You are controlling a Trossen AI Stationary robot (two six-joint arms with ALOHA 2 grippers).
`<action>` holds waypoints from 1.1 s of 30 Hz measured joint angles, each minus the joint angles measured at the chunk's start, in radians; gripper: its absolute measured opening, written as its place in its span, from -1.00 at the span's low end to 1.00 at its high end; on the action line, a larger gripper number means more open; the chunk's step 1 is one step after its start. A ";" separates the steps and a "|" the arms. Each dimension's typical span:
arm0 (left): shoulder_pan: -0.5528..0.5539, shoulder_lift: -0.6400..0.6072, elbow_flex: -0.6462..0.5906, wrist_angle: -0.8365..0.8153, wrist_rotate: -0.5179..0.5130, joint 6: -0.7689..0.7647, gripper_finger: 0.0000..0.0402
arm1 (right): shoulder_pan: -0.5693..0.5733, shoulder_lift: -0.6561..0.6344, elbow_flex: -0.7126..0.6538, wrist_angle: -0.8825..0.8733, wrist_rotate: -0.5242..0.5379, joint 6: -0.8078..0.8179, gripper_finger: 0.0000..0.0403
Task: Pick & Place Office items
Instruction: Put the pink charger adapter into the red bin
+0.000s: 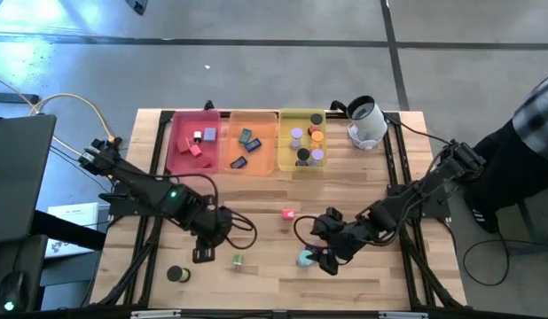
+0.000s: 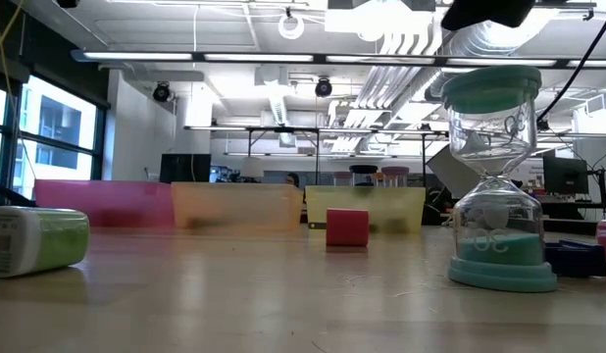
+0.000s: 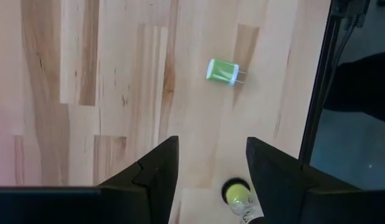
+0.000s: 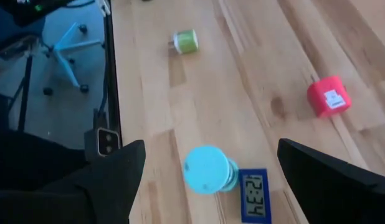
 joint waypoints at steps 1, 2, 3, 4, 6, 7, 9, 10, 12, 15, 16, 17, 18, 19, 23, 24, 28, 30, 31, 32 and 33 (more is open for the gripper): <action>-0.004 0.000 0.000 0.000 0.000 0.000 -0.10 | 0.000 0.000 0.000 0.005 0.008 0.000 0.76; -0.007 0.000 0.000 0.000 0.000 0.000 -0.10 | 0.000 0.000 0.000 0.010 0.019 0.000 0.76; -0.010 0.000 0.000 -0.001 0.000 0.000 -0.10 | 0.000 0.000 0.000 0.013 0.035 0.000 0.76; -0.012 0.000 0.000 -0.007 0.000 0.000 -0.10 | 0.000 0.000 0.000 0.016 0.055 -0.001 0.76; -0.015 0.000 0.000 -0.048 0.000 0.008 -0.10 | -0.003 0.000 0.000 0.017 0.100 -0.017 0.76; -0.015 -0.003 0.000 -0.079 0.001 0.014 -0.10 | -0.008 0.000 0.000 0.016 0.123 -0.029 0.76; -0.015 -0.009 0.000 -0.132 0.000 0.019 -0.10 | -0.022 0.000 0.000 0.009 0.161 -0.043 0.76; -0.016 -0.015 -0.001 -0.153 -0.001 0.019 -0.10 | -0.033 0.000 0.000 0.003 0.174 -0.040 0.76; -0.021 -0.029 -0.001 -0.164 -0.003 0.019 -0.10 | -0.063 0.000 0.000 -0.013 0.184 -0.020 0.76; -0.029 -0.056 -0.001 -0.164 -0.012 0.032 -0.10 | -0.122 0.000 0.000 -0.019 0.154 -0.002 0.76; -0.034 -0.065 -0.001 -0.165 -0.025 0.033 -0.10 | -0.141 0.006 0.000 -0.019 0.147 -0.005 0.76; -0.039 -0.074 -0.001 -0.168 -0.043 0.034 -0.10 | -0.160 0.014 0.000 -0.019 0.146 -0.019 0.76; -0.045 -0.084 -0.001 -0.173 -0.059 0.034 -0.10 | -0.176 0.024 0.000 -0.020 0.147 -0.043 0.76; -0.051 -0.093 -0.004 -0.174 -0.069 0.031 -0.10 | -0.189 0.034 0.000 -0.022 0.146 -0.073 0.76; -0.073 -0.132 -0.036 -0.172 -0.106 -0.012 -0.10 | -0.218 0.086 0.000 -0.006 0.126 -0.194 0.76; -0.079 -0.142 -0.048 -0.165 -0.119 -0.024 -0.10 | -0.221 0.102 0.000 -0.007 0.118 -0.217 0.76; -0.101 -0.179 -0.135 -0.069 -0.146 -0.060 -0.10 | -0.223 0.159 0.000 -0.007 0.109 -0.236 0.74; -0.100 -0.190 -0.184 -0.009 -0.145 -0.081 -0.10 | -0.223 0.186 0.000 -0.005 0.091 -0.242 0.73; -0.100 -0.194 -0.206 0.011 -0.138 -0.090 -0.10 | -0.223 0.202 0.000 -0.005 0.082 -0.257 0.72; -0.100 -0.196 -0.225 0.030 -0.135 -0.100 -0.10 | -0.223 0.218 0.000 -0.006 0.076 -0.271 0.72; -0.100 -0.197 -0.239 0.043 -0.134 -0.108 -0.10 | -0.223 0.232 0.000 -0.007 0.075 -0.284 0.71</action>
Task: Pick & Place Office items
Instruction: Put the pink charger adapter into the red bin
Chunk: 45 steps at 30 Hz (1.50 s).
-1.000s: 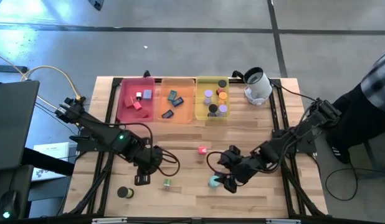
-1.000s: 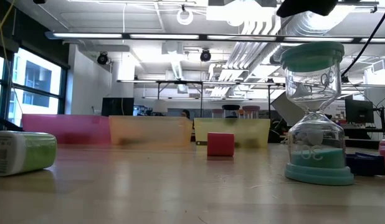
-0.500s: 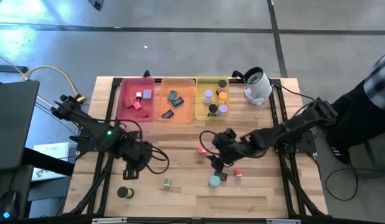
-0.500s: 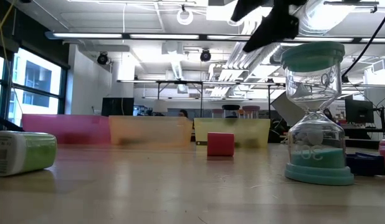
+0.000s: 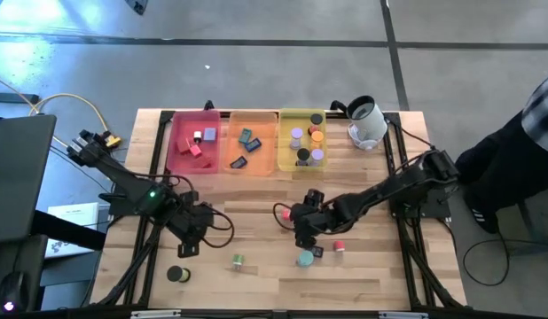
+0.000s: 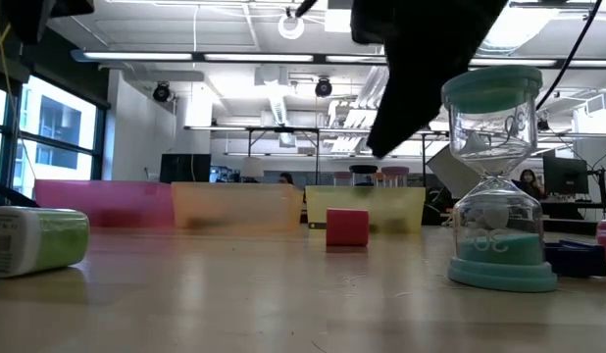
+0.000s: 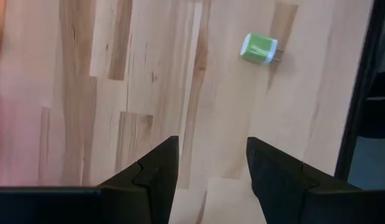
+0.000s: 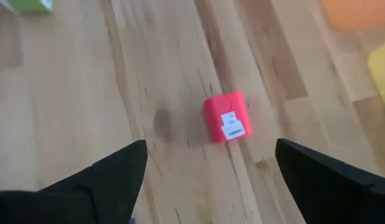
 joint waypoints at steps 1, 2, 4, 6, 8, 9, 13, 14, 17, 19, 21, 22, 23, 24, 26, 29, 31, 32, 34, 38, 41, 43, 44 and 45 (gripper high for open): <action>0.000 0.000 -0.012 0.008 0.000 -0.005 -0.10 | 0.000 0.015 0.000 0.001 0.000 -0.010 0.70; 0.000 0.000 -0.023 0.012 -0.001 -0.015 -0.10 | 0.000 0.029 0.000 0.002 0.000 -0.025 0.70; 0.000 0.001 -0.040 0.026 -0.001 -0.035 -0.10 | -0.001 0.057 0.000 0.002 -0.007 -0.049 0.69; 0.000 0.003 -0.056 0.039 0.000 -0.054 -0.10 | -0.008 0.085 0.000 0.010 -0.011 -0.056 0.70; 0.000 0.003 -0.066 0.038 0.003 -0.074 -0.10 | -0.015 0.106 0.002 0.021 -0.014 -0.057 0.70; 0.000 0.003 -0.070 0.043 0.005 -0.081 -0.10 | -0.020 0.116 0.002 0.019 -0.013 -0.057 0.70; -0.003 0.003 -0.074 0.048 0.006 -0.102 -0.10 | -0.037 0.144 -0.001 0.030 -0.014 -0.058 0.70; -0.006 0.003 -0.074 0.050 0.006 -0.102 -0.10 | -0.039 0.143 -0.001 0.030 -0.012 -0.060 0.70; -0.011 0.003 -0.074 0.053 0.006 -0.088 -0.10 | -0.052 0.143 0.000 0.031 -0.007 -0.064 0.70; -0.013 0.003 -0.074 0.053 0.006 -0.074 -0.10 | -0.063 0.143 0.000 0.034 -0.007 -0.069 0.70; -0.013 0.003 -0.074 0.053 0.006 -0.060 -0.10 | -0.074 0.143 0.000 0.033 -0.007 -0.087 0.70; -0.010 0.003 -0.074 0.053 0.006 -0.053 -0.10 | -0.080 0.143 0.000 0.032 -0.007 -0.095 0.70; -0.006 0.003 -0.074 0.052 0.006 -0.045 -0.10 | -0.085 0.145 0.000 0.034 -0.008 -0.108 0.70; -0.003 0.003 -0.074 0.050 0.006 -0.039 -0.10 | -0.092 0.154 0.000 0.042 -0.008 -0.120 0.70; 0.001 0.003 -0.074 0.045 0.004 -0.038 -0.10 | -0.100 0.163 0.000 0.041 -0.014 -0.151 0.70; 0.003 0.003 -0.074 0.038 0.004 -0.037 -0.10 | -0.107 0.184 0.002 0.074 -0.043 -0.192 0.70; 0.003 0.003 -0.074 0.034 0.004 -0.037 -0.10 | -0.108 0.194 0.001 0.082 -0.047 -0.223 0.69; 0.003 0.003 -0.074 0.033 0.004 -0.037 -0.10 | -0.108 0.202 0.000 0.092 -0.038 -0.240 0.68; 0.003 0.004 -0.074 0.032 0.004 -0.037 -0.10 | -0.108 0.210 0.000 0.130 -0.038 -0.263 0.66; 0.003 0.003 -0.074 0.029 0.004 -0.038 -0.10 | -0.112 0.211 0.000 0.148 -0.085 -0.301 0.57; 0.003 0.003 -0.074 0.029 0.003 -0.038 -0.10 | -0.116 0.211 0.000 0.142 -0.096 -0.314 0.45; 0.003 0.003 -0.074 0.029 0.000 -0.038 -0.10 | -0.116 0.211 0.000 0.144 -0.105 -0.315 0.34; 0.003 0.003 -0.074 0.029 -0.001 -0.038 -0.10 | -0.116 0.211 0.000 0.143 -0.117 -0.315 0.27; 0.003 0.003 -0.074 0.030 -0.002 -0.038 -0.10 | -0.116 0.211 0.000 0.145 -0.133 -0.314 0.20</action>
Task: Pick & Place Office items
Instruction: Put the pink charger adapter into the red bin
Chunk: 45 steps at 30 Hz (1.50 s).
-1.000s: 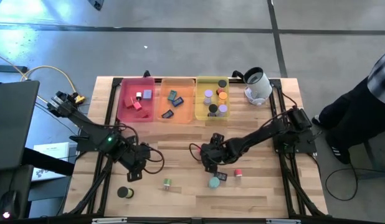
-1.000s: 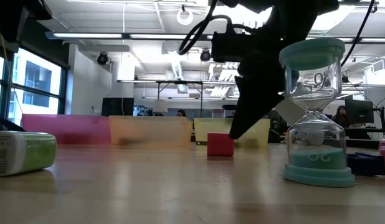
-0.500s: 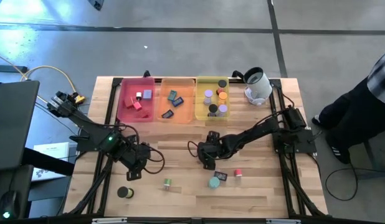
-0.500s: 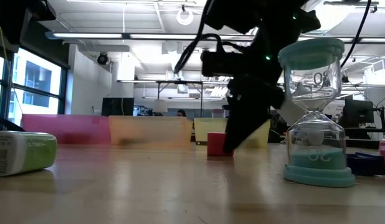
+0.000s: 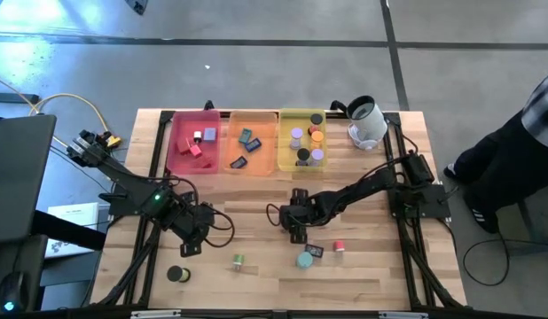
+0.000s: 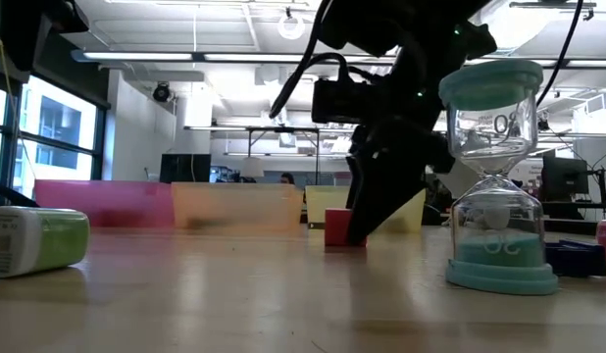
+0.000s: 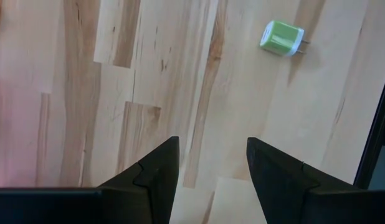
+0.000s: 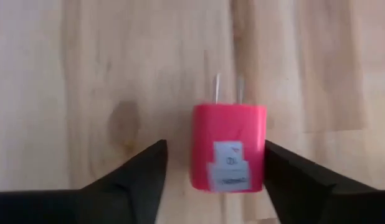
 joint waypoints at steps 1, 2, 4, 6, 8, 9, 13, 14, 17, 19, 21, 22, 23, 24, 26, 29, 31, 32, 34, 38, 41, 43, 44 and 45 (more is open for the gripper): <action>0.000 0.000 0.000 0.000 -0.001 0.000 -0.10 | 0.000 0.000 0.000 0.000 -0.017 0.004 0.12; 0.000 0.000 0.000 0.000 -0.001 0.000 -0.10 | 0.000 0.000 0.000 -0.002 -0.028 0.010 0.03; 0.000 0.000 0.000 0.001 -0.003 0.000 -0.10 | 0.000 0.000 0.000 0.000 -0.040 0.032 -0.16; 0.000 0.000 0.000 0.002 -0.016 0.000 -0.10 | 0.001 0.000 0.000 0.000 -0.040 0.055 -0.32; 0.000 0.000 0.000 0.009 -0.032 -0.001 -0.10 | 0.001 -0.001 0.000 0.000 -0.043 0.081 -0.32; 0.000 0.000 0.000 0.012 -0.037 -0.001 -0.10 | 0.001 -0.001 0.000 0.000 -0.044 0.096 -0.32; 0.000 0.000 0.000 0.033 -0.045 -0.002 -0.10 | 0.001 -0.002 0.002 -0.001 -0.069 0.151 -0.32; 0.000 0.000 0.000 0.037 -0.045 -0.002 -0.10 | 0.002 -0.002 0.004 -0.005 -0.073 0.163 -0.32; 0.000 0.000 0.000 0.043 -0.046 -0.013 -0.10 | 0.011 -0.013 0.018 -0.035 -0.085 0.182 -0.32; 0.000 0.000 0.000 0.051 -0.047 -0.039 -0.10 | 0.017 -0.029 0.039 -0.045 -0.078 0.184 -0.32; 0.000 0.000 0.000 0.071 -0.047 -0.074 -0.10 | 0.026 -0.058 0.057 -0.079 -0.056 0.181 -0.32; 0.000 0.000 0.000 0.073 -0.047 -0.091 -0.10 | 0.027 -0.068 0.070 -0.092 -0.041 0.180 -0.32; 0.000 0.000 0.000 0.073 -0.047 -0.101 -0.10 | 0.028 -0.079 0.084 -0.103 -0.024 0.179 -0.32; 0.000 0.000 0.000 0.079 -0.047 -0.111 -0.10 | 0.027 -0.094 0.095 -0.122 -0.007 0.174 -0.32; 0.000 0.000 0.000 0.097 -0.048 -0.126 -0.10 | 0.029 -0.128 0.121 -0.169 0.027 0.162 -0.32; 0.000 0.000 0.000 0.125 -0.079 -0.156 -0.10 | 0.036 -0.182 0.157 -0.174 0.067 0.161 -0.32; 0.002 0.002 0.000 0.147 -0.113 -0.185 -0.10 | 0.049 -0.220 0.174 -0.178 0.098 0.161 -0.32; 0.003 0.004 0.000 0.155 -0.130 -0.200 -0.10 | 0.058 -0.235 0.184 -0.163 0.114 0.161 -0.32; 0.004 0.010 0.000 0.181 -0.139 -0.222 -0.10 | 0.081 -0.273 0.201 -0.164 0.156 0.161 -0.32; 0.011 0.013 0.000 0.281 -0.227 -0.208 -0.10 | 0.138 -0.326 0.224 -0.083 0.238 0.155 -0.32; 0.012 0.013 0.000 0.413 -0.360 -0.136 -0.10 | 0.183 -0.359 0.223 -0.005 0.286 0.136 -0.32; 0.012 0.012 0.000 0.527 -0.444 -0.070 -0.10 | 0.214 -0.374 0.224 0.029 0.326 0.123 -0.32; 0.013 0.012 0.000 0.587 -0.490 -0.032 -0.10 | 0.232 -0.380 0.223 0.045 0.354 0.111 -0.32; 0.014 0.012 0.000 0.644 -0.530 0.014 -0.10 | 0.248 -0.385 0.223 0.062 0.382 0.101 -0.32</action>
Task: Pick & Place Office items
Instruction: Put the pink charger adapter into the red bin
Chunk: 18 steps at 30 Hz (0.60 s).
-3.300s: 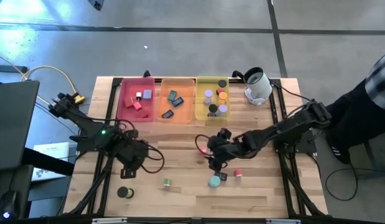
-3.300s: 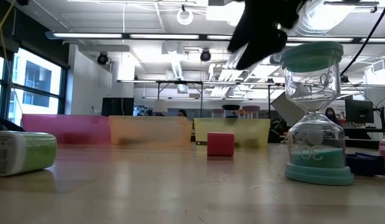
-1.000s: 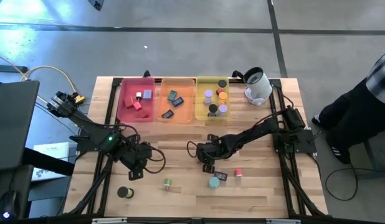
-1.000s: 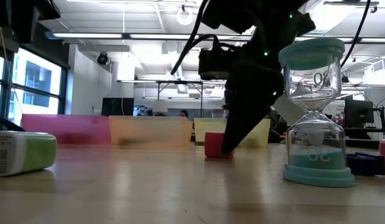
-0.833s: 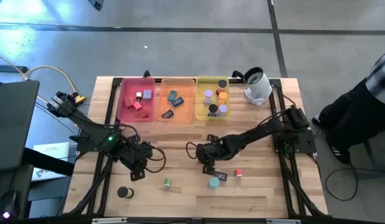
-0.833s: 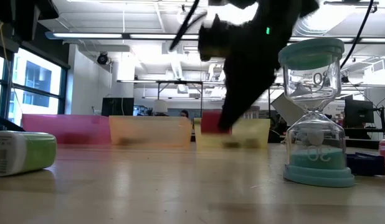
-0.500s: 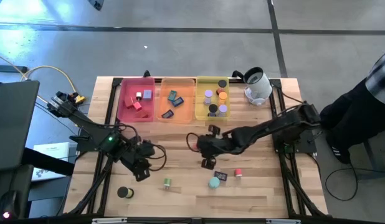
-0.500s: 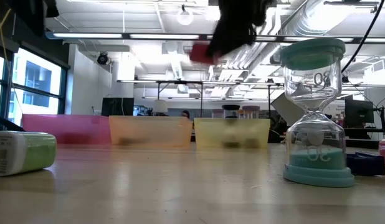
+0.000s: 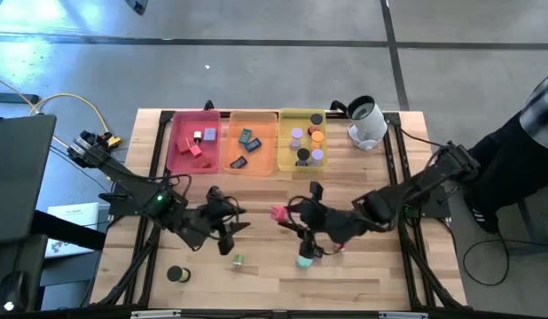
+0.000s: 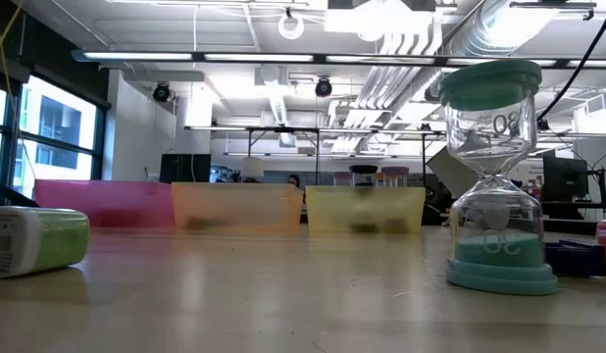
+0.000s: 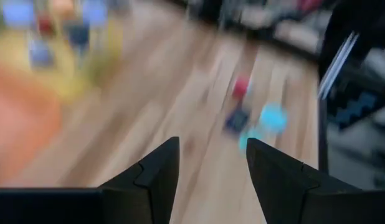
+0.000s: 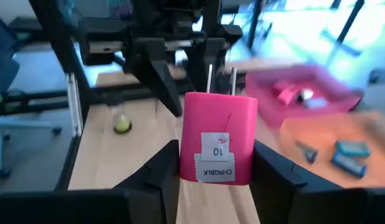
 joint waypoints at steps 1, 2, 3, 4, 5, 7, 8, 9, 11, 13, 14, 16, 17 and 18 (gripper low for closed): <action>0.002 0.000 0.000 0.064 -0.038 0.052 -0.10 | 0.013 -0.006 0.000 0.016 0.032 -0.012 -0.32; 0.002 0.000 0.000 0.128 -0.070 0.106 -0.10 | 0.025 -0.009 0.000 0.028 0.063 -0.028 -0.32; 0.002 0.000 0.000 0.189 -0.097 0.164 -0.10 | 0.035 -0.013 0.000 0.034 0.089 -0.046 -0.32; 0.005 0.000 0.000 0.243 -0.119 0.220 -0.10 | 0.043 -0.018 0.000 0.035 0.115 -0.063 -0.32; 0.009 0.000 0.000 0.301 -0.133 0.283 -0.10 | 0.050 -0.021 0.000 0.033 0.138 -0.079 -0.32; 0.020 0.000 0.000 0.395 -0.135 0.422 -0.10 | 0.053 -0.029 0.000 0.034 0.175 -0.105 -0.32; 0.027 0.000 0.000 0.430 -0.133 0.490 -0.10 | 0.053 -0.034 0.000 0.035 0.192 -0.119 -0.32; 0.035 0.000 0.000 0.463 -0.129 0.559 -0.10 | 0.053 -0.039 0.000 0.039 0.209 -0.133 -0.32; 0.051 0.000 0.000 0.515 -0.127 0.673 -0.10 | 0.047 -0.046 0.000 0.062 0.235 -0.162 -0.32; 0.069 0.000 0.000 0.560 -0.127 0.738 -0.10 | 0.039 -0.047 0.000 0.094 0.245 -0.195 -0.32; 0.080 0.000 0.000 0.577 -0.126 0.758 -0.10 | 0.035 -0.048 0.000 0.110 0.244 -0.217 -0.32; 0.103 0.000 0.000 0.613 -0.107 0.783 -0.10 | 0.033 -0.057 -0.002 0.131 0.242 -0.270 -0.32; 0.117 0.000 0.000 0.630 -0.089 0.791 -0.10 | 0.033 -0.062 -0.001 0.143 0.244 -0.291 -0.32; 0.131 0.000 0.000 0.648 -0.061 0.794 -0.10 | 0.027 -0.067 -0.001 0.154 0.249 -0.308 -0.32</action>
